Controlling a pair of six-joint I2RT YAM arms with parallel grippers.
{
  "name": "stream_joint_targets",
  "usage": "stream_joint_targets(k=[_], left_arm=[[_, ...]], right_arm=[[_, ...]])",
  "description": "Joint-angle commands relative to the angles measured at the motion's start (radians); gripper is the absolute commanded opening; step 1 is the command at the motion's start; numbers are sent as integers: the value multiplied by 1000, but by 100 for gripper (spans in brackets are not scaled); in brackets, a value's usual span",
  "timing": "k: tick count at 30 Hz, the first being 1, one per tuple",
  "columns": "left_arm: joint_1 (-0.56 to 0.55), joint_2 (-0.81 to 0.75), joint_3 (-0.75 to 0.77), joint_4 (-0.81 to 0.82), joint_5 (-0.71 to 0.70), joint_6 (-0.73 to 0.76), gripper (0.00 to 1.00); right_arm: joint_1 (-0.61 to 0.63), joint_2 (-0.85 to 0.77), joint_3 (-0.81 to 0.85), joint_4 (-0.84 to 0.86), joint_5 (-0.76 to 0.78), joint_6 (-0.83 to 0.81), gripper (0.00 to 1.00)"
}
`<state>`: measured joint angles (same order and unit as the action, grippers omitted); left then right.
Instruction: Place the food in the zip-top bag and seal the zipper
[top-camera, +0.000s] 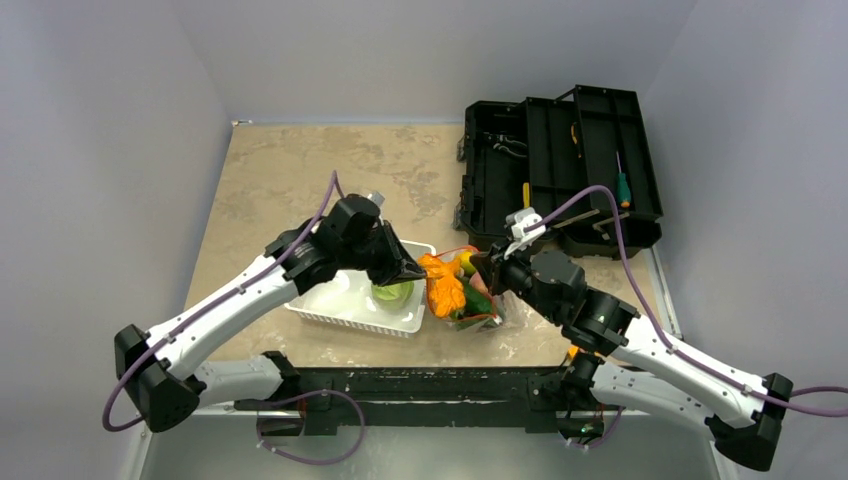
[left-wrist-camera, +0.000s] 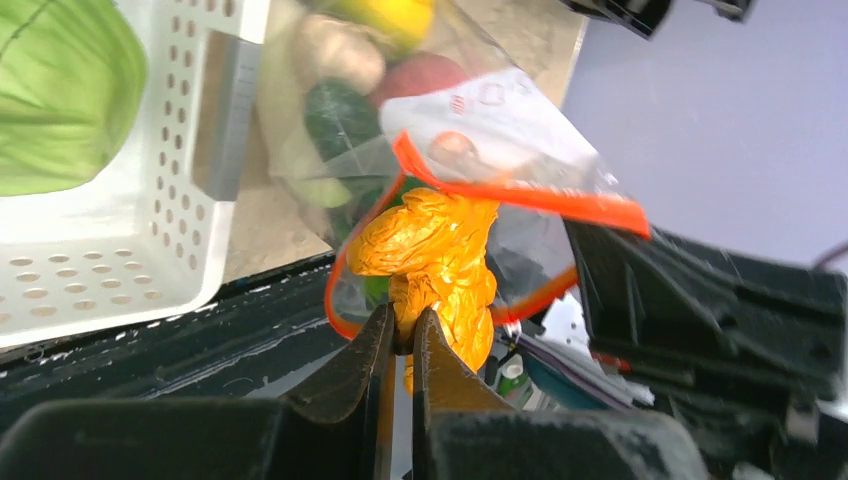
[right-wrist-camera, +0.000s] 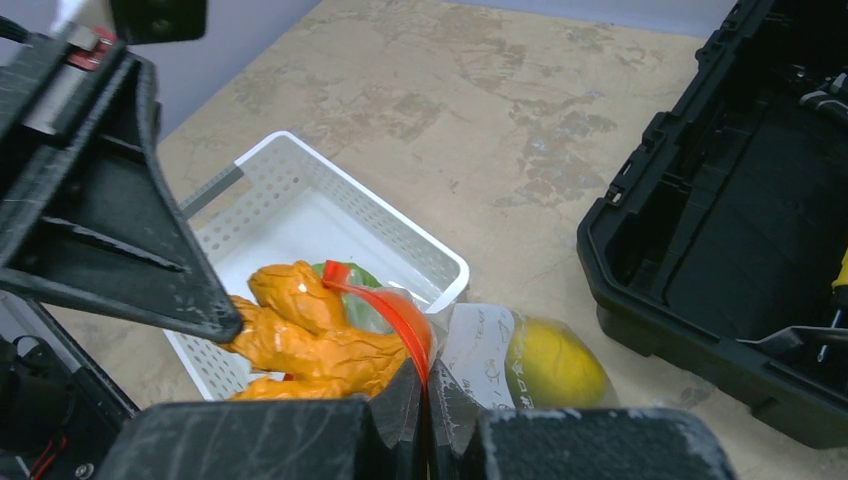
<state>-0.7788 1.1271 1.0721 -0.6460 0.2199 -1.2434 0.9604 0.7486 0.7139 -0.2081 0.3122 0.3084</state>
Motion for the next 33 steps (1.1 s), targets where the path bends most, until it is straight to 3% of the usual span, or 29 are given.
stream_joint_targets(k=[1,6,17,25,29,33], left_arm=[[-16,85,93,-73,-68,-89,0],[-42,139,146,-110,-78,-149,0],[-125,115,111,-97,-284,-435,0],[-195,162,141,-68,-365,-492,0],[-221,177,142,-61,-380,-492,9],[-226,165,117,-25,-366,-472,28]], right_arm=[[5,-29,28,77,-35,-18,0],[5,-37,27,79,-51,-27,0],[11,-32,33,80,-65,-25,0],[15,-39,31,75,-63,-23,0],[15,-46,24,76,-58,-22,0],[16,-53,13,79,-53,-21,0]])
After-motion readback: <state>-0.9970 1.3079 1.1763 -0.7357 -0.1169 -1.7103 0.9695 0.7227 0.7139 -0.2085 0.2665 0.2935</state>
